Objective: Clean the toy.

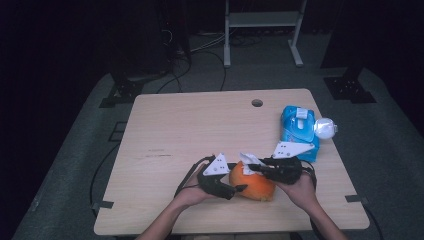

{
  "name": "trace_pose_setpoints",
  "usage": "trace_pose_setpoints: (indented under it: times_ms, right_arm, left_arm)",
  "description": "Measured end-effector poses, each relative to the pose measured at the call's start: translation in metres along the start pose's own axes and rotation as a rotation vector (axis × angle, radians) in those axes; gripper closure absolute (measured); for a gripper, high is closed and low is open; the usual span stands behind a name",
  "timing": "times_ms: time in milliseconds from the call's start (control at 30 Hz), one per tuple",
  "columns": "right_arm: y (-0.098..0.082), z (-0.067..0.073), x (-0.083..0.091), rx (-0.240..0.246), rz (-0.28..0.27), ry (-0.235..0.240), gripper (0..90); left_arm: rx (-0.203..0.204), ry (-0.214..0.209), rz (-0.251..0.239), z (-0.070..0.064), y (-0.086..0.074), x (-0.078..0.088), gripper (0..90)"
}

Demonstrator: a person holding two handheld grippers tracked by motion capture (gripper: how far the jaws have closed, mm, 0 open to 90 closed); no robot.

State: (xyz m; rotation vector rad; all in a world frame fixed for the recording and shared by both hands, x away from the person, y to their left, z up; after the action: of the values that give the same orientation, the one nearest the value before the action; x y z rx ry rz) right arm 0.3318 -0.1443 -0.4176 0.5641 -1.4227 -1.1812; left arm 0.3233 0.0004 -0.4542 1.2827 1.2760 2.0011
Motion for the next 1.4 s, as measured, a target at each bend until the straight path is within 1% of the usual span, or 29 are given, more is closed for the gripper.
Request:
trace_pose_setpoints:
  times_ms: [67, 100, 133, 167, 200, 233, 267, 333, 400, 467, 500, 533, 567, 600, 633, 700, 733, 833, 867, 900, 967, 1033, 1133, 1200, 1233, 1267, 1333, 1400]
  right_arm:
    - [0.002, 0.007, -0.005, 0.017, -0.002, 0.007, 79.9]
    - [0.003, 0.013, -0.009, 0.025, -0.005, 0.036, 80.0]
    - [0.004, 0.019, -0.015, 0.035, -0.002, 0.066, 80.0]
    - [0.003, 0.023, -0.020, 0.059, 0.020, 0.072, 79.9]
    - [0.003, 0.025, -0.024, 0.081, 0.040, 0.064, 80.0]
    - [0.004, 0.025, -0.025, 0.089, 0.046, 0.061, 80.0]
    - [0.004, 0.023, -0.023, 0.079, 0.041, 0.060, 80.0]
    - [0.003, 0.014, -0.015, 0.053, 0.030, 0.040, 80.0]
    - [0.000, 0.004, -0.005, 0.021, 0.018, 0.018, 79.9]
    - [-0.006, -0.002, 0.003, 0.003, 0.016, -0.008, 80.0]
    - [-0.009, -0.005, 0.007, -0.009, 0.015, -0.012, 80.0]
    - [-0.012, -0.007, 0.008, -0.022, 0.009, -0.006, 80.0]
    - [-0.013, -0.007, 0.008, -0.030, 0.005, -0.001, 80.0]
    - [-0.014, -0.006, 0.006, -0.024, 0.011, -0.003, 79.9]
    - [-0.013, -0.004, 0.004, -0.011, 0.017, -0.011, 79.9]
    - [-0.011, -0.002, 0.000, 0.001, 0.019, -0.016, 79.9]
    - [-0.010, -0.001, -0.003, 0.001, 0.018, -0.012, 79.9]
    - [-0.010, 0.001, -0.009, 0.004, 0.021, 0.002, 79.9]
    - [-0.010, 0.001, -0.010, 0.006, 0.020, 0.006, 79.9]
    - [-0.010, 0.000, -0.010, 0.004, 0.018, 0.009, 79.9]
    - [-0.011, -0.001, -0.008, 0.001, 0.020, 0.013, 79.8]
    - [-0.011, -0.003, -0.004, -0.005, 0.020, 0.008, 79.9]
    - [-0.015, -0.005, 0.000, -0.020, 0.019, 0.002, 79.9]
    - [-0.014, -0.003, 0.000, -0.016, 0.018, 0.004, 79.9]
    - [-0.013, 0.000, -0.001, -0.010, 0.016, 0.007, 79.9]
    - [-0.011, 0.003, -0.003, -0.001, 0.011, 0.021, 79.9]
    - [-0.007, 0.012, -0.008, 0.019, 0.009, 0.046, 79.8]
    - [-0.006, 0.017, -0.015, 0.051, 0.031, 0.052, 79.8]
  left_arm:
    - [-0.038, -0.003, 0.004, -0.004, 0.002, 0.000, 28.1]
    - [-0.047, -0.009, 0.003, -0.007, 0.002, 0.000, 28.1]
    - [-0.069, -0.010, 0.010, -0.009, 0.002, 0.000, 28.0]
    - [-0.086, -0.008, 0.018, -0.010, 0.001, 0.000, 27.9]
    - [-0.087, -0.007, 0.021, -0.009, 0.000, 0.001, 27.9]
    - [-0.071, -0.012, 0.019, -0.007, -0.001, 0.001, 28.0]
    - [-0.061, -0.013, 0.025, -0.005, -0.003, 0.002, 28.2]
    - [-0.052, -0.015, 0.032, 0.000, -0.006, 0.003, 28.3]
    - [-0.040, -0.021, 0.037, 0.004, -0.011, 0.004, 28.5]
    - [-0.031, -0.023, 0.044, 0.006, -0.014, 0.005, 28.7]
    - [-0.025, -0.027, 0.043, 0.007, -0.015, 0.005, 28.6]
    - [-0.021, -0.032, 0.042, 0.006, -0.015, 0.005, 28.2]
    - [-0.026, -0.034, 0.050, 0.006, -0.014, 0.004, 26.1]
    - [-0.017, -0.032, 0.055, 0.006, -0.013, 0.004, 22.2]
    - [0.001, -0.033, 0.055, 0.006, -0.011, 0.003, 18.3]
    - [0.031, -0.035, 0.038, 0.005, -0.008, 0.001, 12.2]
    - [0.030, -0.031, 0.035, 0.005, -0.008, 0.001, 11.3]
    - [0.008, -0.022, 0.022, 0.003, -0.006, 0.001, 12.2]
    - [0.004, -0.023, 0.022, 0.003, -0.006, 0.003, 14.5]
    - [-0.004, -0.025, 0.022, 0.003, -0.007, 0.003, 19.0]
    - [0.007, -0.026, 0.028, 0.005, -0.008, 0.004, 23.9]
    - [0.004, -0.025, 0.041, 0.007, -0.010, 0.004, 25.6]
    - [0.028, -0.027, 0.055, 0.012, -0.016, 0.004, 25.8]
    - [0.044, -0.025, 0.064, 0.015, -0.019, 0.005, 25.8]
    - [0.054, -0.024, 0.062, 0.016, -0.019, 0.005, 25.7]
    - [0.059, -0.024, 0.065, 0.016, -0.019, 0.005, 25.4]
    - [0.071, -0.030, 0.065, 0.016, -0.017, 0.005, 22.0]
    - [0.068, -0.046, 0.054, 0.014, -0.015, 0.005, 16.7]
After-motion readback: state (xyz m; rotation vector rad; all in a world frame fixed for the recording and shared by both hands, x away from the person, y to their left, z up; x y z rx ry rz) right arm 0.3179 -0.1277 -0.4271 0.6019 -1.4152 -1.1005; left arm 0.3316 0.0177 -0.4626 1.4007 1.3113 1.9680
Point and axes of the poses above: each handheld gripper's, and its own axes: x roughly backward along the jaws, y roughly out of its top, z roughly to its left, the point moved 6 cm from there along -x, roughly forward along the jaws, and after that the axes turned 12 degrees about y, right-handed, at the moved point
